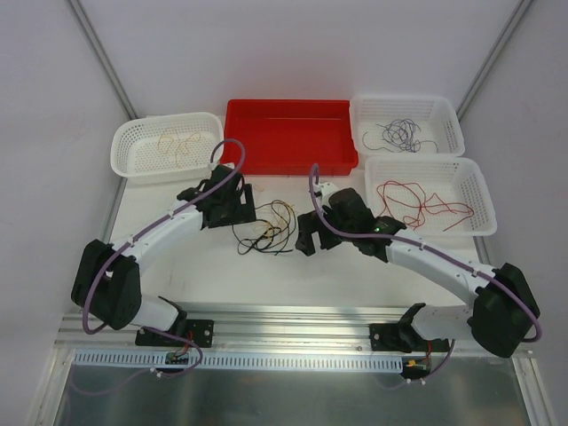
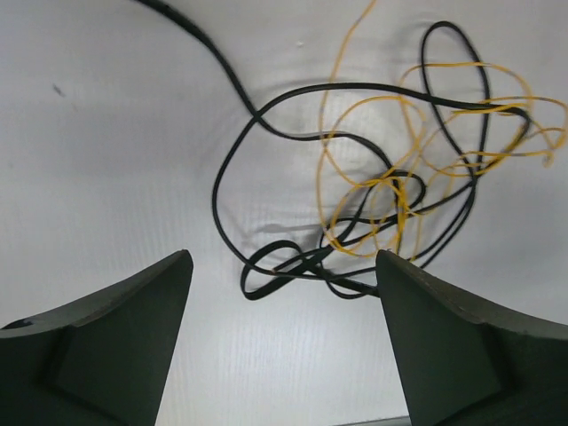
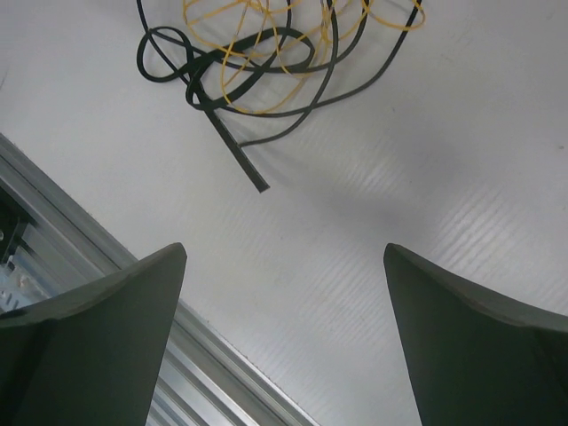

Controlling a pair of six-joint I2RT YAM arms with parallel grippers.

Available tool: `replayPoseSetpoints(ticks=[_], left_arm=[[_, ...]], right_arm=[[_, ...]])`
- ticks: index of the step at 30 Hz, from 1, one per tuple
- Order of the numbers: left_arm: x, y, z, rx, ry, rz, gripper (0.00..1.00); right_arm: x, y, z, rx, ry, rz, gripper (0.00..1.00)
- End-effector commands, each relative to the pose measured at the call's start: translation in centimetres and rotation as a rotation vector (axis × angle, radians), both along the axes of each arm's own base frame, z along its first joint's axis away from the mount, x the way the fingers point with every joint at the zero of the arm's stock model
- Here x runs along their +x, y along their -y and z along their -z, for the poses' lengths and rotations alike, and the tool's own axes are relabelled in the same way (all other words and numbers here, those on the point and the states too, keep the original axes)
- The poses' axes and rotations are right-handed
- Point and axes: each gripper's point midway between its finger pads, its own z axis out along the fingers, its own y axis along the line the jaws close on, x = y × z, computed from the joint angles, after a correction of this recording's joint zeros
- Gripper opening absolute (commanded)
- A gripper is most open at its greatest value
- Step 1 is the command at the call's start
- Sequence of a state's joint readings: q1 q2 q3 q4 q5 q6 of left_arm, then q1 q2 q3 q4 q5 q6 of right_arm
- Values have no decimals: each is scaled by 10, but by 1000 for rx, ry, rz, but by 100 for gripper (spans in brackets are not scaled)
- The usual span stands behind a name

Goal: Untangle the cables

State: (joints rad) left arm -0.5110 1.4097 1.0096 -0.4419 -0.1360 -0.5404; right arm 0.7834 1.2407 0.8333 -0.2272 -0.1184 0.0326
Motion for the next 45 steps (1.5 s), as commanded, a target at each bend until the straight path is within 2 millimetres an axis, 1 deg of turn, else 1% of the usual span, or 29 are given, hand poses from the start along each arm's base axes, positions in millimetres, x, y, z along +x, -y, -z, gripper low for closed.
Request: replayPoseSetpoints(ticks=[1,3,5,10,11,13,14,16,17,18,20,21,22,24,25,26,27,28,30,34,35,37,38,40,41,42,43,44,45], left_arm=[[-3,-16,15,-29,-17,-91,83],[0,-19,27,-57,-28,-114,80],[2,-19,38,-59,-56,-121,77],[15,-19,57,-51,-88,-146,68],[15,-18,66,-43,-111,-146,64],[19,-17,71,-37,-122,-149,58],[19,-17,78,-28,-140,-153,49],[19,-16,81,-32,-150,-155,38],[16,-14,82,-44,-162,-146,21],[16,-13,80,-52,-161,-144,13],[10,-13,73,-58,-142,-135,0],[8,-13,69,-60,-128,-128,0],[8,-13,55,-75,-87,-121,0],[0,-13,45,-71,-52,-90,0],[0,-14,27,-82,2,-75,0],[-2,-14,20,-82,28,-61,0],[-6,-15,13,-70,46,-36,0],[-7,-16,-7,-86,99,-28,0],[-12,-18,-26,-87,139,1,0],[-21,-22,-86,-134,279,41,0],[-22,-22,-105,-148,318,54,0],[-29,-26,-129,-163,366,62,0],[-30,-27,-150,-174,409,62,0],[-35,-32,-174,-178,460,67,0],[-37,-37,-191,-172,491,59,0],[-39,-40,-200,-165,506,57,0],[-41,-43,-223,-174,555,53,0],[-44,-49,-226,-151,547,42,0],[-43,-59,-233,-117,565,9,0]], right_arm=[[20,-27,-27,97,48,8,99],[24,-34,-20,98,22,12,99],[27,-41,-21,116,19,8,99],[33,-52,-7,106,-6,19,96],[36,-53,-7,105,0,27,95],[39,-57,-6,109,-1,36,95],[42,-59,-3,100,2,46,95],[47,-62,2,87,-3,64,95],[50,-64,7,75,-9,83,94],[52,-66,9,72,-10,91,95],[58,-70,18,53,-13,118,95],[60,-72,19,51,-11,125,95],[61,-75,23,44,-14,130,95],[70,-79,28,28,-7,164,94],[74,-81,30,22,1,178,94],[76,-83,31,21,1,187,94],[78,-85,39,7,-6,196,94],[83,-89,37,12,5,208,94],[87,-92,44,-1,-1,226,93],[95,-88,67,-68,-18,282,92],[99,-83,69,-87,-5,310,92],[101,-72,78,-139,4,341,91],[101,-65,82,-164,6,357,91],[101,-49,89,-209,2,388,91],[99,-40,93,-225,-6,403,91],[100,-29,96,-237,-19,424,91],[100,-21,97,-240,-21,437,91],[100,-14,97,-239,-28,450,91],[99,2,96,-245,-32,472,91]])
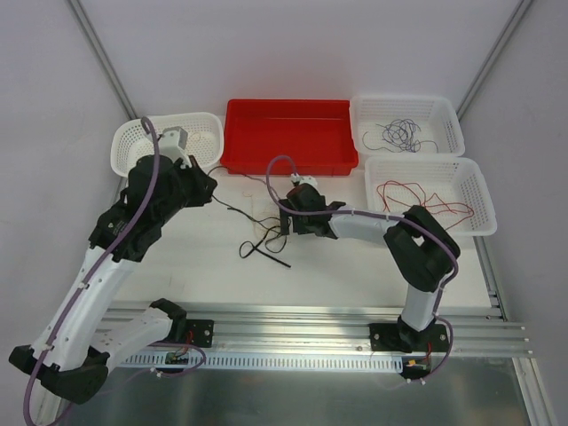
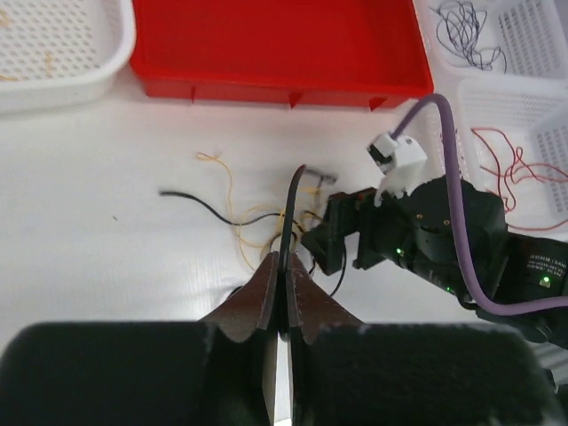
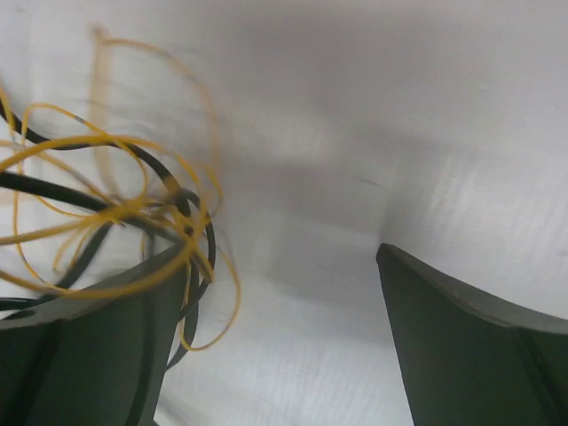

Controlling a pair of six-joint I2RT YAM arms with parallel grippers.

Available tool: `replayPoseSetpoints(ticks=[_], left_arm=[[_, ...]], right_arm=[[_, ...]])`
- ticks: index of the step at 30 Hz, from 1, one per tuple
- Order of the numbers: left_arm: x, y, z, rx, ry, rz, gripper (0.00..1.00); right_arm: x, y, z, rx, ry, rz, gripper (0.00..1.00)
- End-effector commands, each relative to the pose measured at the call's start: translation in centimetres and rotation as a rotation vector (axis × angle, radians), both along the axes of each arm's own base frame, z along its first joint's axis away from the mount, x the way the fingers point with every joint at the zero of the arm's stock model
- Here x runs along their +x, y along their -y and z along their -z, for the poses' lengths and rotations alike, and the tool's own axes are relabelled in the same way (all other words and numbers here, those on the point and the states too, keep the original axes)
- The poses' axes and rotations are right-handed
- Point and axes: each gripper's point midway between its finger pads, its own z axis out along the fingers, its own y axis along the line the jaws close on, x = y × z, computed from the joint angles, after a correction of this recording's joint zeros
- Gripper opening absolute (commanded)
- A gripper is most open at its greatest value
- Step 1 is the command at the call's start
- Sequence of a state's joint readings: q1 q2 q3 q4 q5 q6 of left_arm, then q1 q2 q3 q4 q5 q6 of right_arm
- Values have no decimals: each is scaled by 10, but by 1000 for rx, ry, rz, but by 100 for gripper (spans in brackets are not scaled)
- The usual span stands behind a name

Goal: Untangle the cables

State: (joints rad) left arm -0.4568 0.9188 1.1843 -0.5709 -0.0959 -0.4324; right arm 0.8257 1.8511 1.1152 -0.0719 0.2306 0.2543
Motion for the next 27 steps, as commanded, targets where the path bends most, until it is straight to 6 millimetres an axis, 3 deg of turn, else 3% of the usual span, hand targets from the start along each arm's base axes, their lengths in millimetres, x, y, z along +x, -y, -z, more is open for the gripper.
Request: replayPoseSetpoints(ticks=[1,3,7,11,15,18,23,27], left_arm=[[-7,-31,-37,79,67,-88,0],[-10,-58,-54,137,72,-194,0],[-9,-90,-80,205,97,-327,0],[-10,-116,-104,250,140,-435,0],[-12,-137,-115,291,148,-528,0],[-13,-140,-121,302,159,-537,0],[-9,-129,-121,288,159,-472,0],[-2,-99,-111,249,141,-313,0]], right_arm=[[3,55,-4,-57,2,124,91],[1,76,-7,-62,4,145,91],[-6,97,-14,-39,-3,150,91],[-17,96,-24,-3,-4,106,91],[-23,101,-30,-9,-3,100,91],[-26,103,-36,-8,6,91,91],[-31,102,-40,-15,-1,33,93],[-44,81,-59,72,-17,-90,94]])
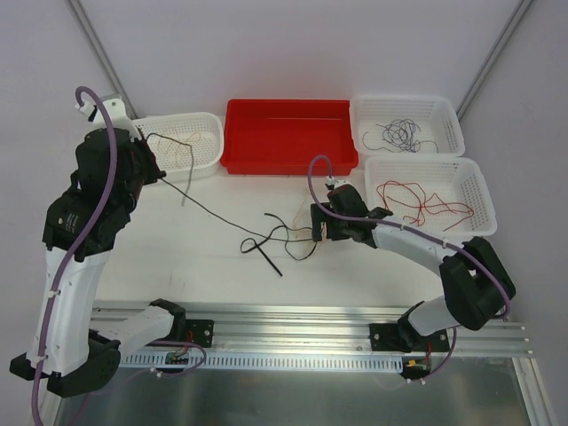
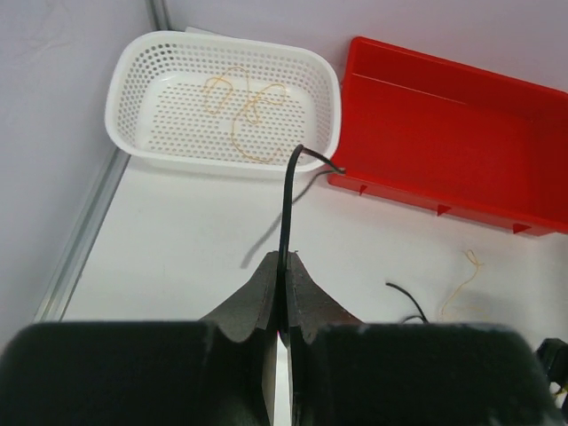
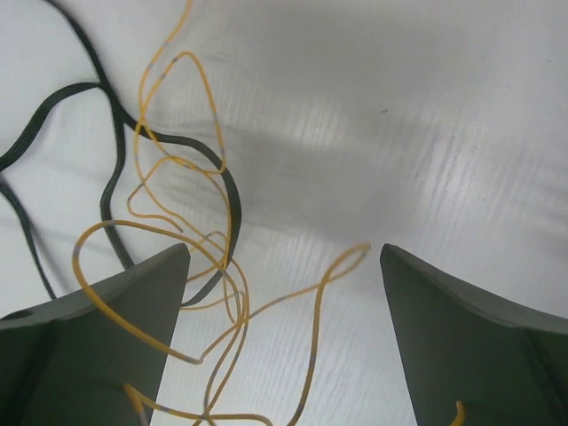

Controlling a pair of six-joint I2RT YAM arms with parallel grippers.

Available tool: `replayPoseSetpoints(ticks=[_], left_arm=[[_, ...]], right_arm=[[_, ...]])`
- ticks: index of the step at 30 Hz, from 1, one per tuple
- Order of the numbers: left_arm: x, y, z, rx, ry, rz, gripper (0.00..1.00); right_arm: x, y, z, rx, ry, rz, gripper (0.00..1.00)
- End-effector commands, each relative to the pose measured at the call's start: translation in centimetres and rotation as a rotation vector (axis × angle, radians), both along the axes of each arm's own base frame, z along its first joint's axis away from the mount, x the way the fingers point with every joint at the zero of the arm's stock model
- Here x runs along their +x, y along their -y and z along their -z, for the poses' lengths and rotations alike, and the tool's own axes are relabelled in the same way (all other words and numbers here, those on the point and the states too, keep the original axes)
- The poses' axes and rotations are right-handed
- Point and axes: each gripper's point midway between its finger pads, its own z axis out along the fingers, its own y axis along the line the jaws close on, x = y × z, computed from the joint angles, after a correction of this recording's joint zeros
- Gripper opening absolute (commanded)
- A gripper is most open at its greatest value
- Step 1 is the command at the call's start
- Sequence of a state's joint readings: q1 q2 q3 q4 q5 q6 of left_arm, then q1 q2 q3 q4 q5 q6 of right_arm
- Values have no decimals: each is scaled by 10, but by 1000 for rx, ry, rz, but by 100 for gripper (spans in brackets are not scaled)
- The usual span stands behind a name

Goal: Untangle the cables

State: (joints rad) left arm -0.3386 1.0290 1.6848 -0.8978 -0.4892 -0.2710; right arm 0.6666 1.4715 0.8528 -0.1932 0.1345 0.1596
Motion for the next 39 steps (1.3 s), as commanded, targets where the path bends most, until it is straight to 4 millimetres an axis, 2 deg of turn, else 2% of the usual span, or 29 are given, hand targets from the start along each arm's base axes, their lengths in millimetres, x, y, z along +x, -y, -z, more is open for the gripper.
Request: replayPoseSetpoints(ticks=[1,2,3,4,6,7,8,9,10,11,14,17,19,21,23,26,27,28,30,36,37,39], left_arm=[[7,28,4,-24,-19,158,0],[11,32,19,-21,-55,172,0],[14,37,24,-26,-64,187,0],[17,38,44,-18,-109,187,0],[22,37,62,-5,-144,171,0],[26,37,81,6,-185,164,0],[28,38,90,8,-207,161,0],[29,39,99,11,-228,162,0],[32,40,117,21,-267,158,0],[34,38,125,31,-282,147,0],[38,25,158,88,-362,80,0],[39,7,181,102,-427,1,0],[39,9,188,72,-442,7,0],[40,9,187,68,-442,4,0],[43,13,180,49,-425,21,0],[44,20,161,20,-375,58,0],[43,19,153,18,-352,59,0],[43,18,148,23,-341,59,0],[40,15,138,32,-312,58,0],[34,8,87,47,-192,52,0],[33,7,71,45,-153,53,0],[29,3,52,55,-107,50,0]], right_arm=[[-13,-19,-31,92,18,-131,94],[-15,-20,-37,95,25,-140,94],[-17,-22,-43,99,37,-157,94],[-16,-23,-59,117,70,-162,95],[-18,-22,-74,130,95,-171,95],[-19,-20,-89,145,132,-177,96],[-18,-21,-104,162,162,-182,96],[-20,-18,-110,162,168,-184,96],[-21,-17,-119,164,186,-193,96],[-23,-15,-135,173,213,-196,96],[-23,0,-159,150,283,-170,97],[-24,15,-167,114,315,-134,97],[-28,18,-173,128,330,-136,98],[-30,20,-171,107,333,-155,98],[-31,18,-160,102,310,-169,98],[-39,3,-139,140,256,-244,97],[-46,-5,-127,160,214,-287,97],[-47,-9,-126,174,208,-299,97],[-50,-12,-110,170,165,-308,97],[-54,-13,-52,111,24,-261,97],[-53,-11,-46,100,15,-247,97],[-52,-9,-29,79,-17,-224,96]])
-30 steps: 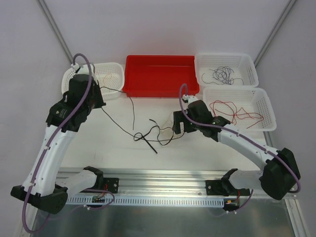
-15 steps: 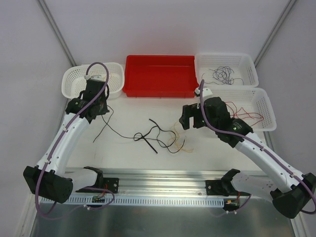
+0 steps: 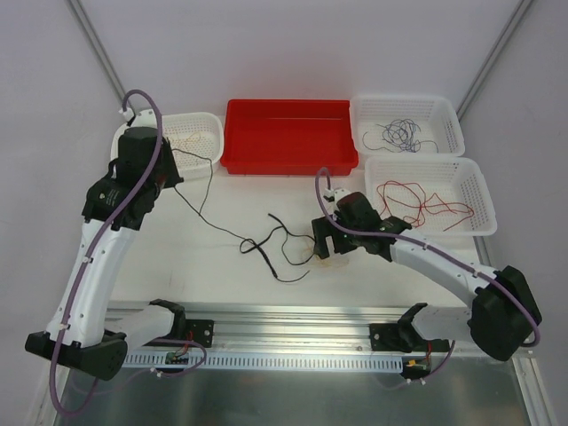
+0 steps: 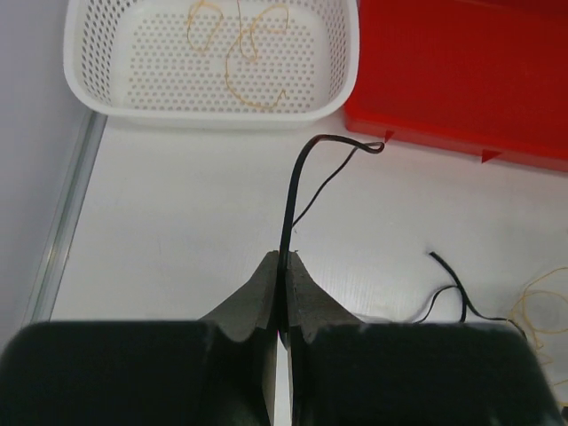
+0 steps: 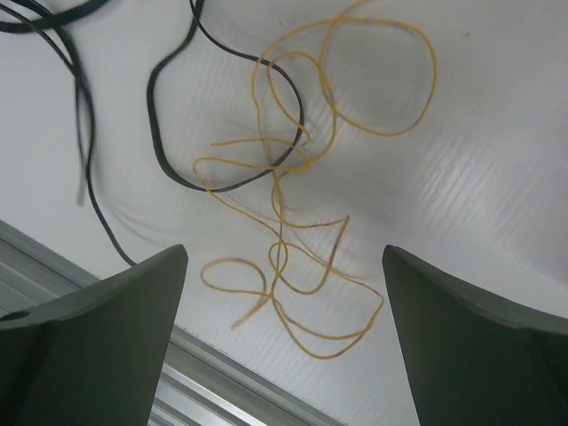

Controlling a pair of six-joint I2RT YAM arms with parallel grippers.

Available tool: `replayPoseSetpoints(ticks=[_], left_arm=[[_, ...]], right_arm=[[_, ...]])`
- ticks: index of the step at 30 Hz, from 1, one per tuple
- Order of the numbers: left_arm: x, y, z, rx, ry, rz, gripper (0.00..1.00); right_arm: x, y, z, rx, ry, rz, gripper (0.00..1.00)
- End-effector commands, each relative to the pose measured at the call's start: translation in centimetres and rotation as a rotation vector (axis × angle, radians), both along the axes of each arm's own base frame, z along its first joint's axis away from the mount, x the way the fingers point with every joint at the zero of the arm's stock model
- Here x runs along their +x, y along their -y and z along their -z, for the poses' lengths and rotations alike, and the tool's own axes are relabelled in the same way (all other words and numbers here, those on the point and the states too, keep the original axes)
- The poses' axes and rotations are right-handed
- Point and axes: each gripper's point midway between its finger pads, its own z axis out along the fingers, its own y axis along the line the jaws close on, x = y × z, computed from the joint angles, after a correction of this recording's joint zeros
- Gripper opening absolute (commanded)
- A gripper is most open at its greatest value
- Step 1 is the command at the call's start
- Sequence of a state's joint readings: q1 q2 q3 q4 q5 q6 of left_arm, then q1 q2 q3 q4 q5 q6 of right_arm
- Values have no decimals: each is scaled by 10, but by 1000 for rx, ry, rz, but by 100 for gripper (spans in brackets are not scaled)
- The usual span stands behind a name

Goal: Untangle the cables

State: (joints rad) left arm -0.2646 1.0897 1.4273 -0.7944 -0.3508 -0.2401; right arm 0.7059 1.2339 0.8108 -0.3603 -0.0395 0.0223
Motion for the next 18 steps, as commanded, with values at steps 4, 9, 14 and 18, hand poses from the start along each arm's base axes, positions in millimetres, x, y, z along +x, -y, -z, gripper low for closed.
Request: replayPoseSetpoints(ticks=[4,9,14,18], left_arm=[[-16,-19,-97,39,248,-20,0],[-26,-33,-133,85,329,-56,0],[-18,-13,-141,11,347,20,0],[6,4,-143,-42,338,55,0]], right_arm=[[12,2,31,-53,-20,74,96],[14,15,46,-113,-40,127,96],[12,17,20,-69,18,119,97],[10,20,-10,-26,80,112,97]])
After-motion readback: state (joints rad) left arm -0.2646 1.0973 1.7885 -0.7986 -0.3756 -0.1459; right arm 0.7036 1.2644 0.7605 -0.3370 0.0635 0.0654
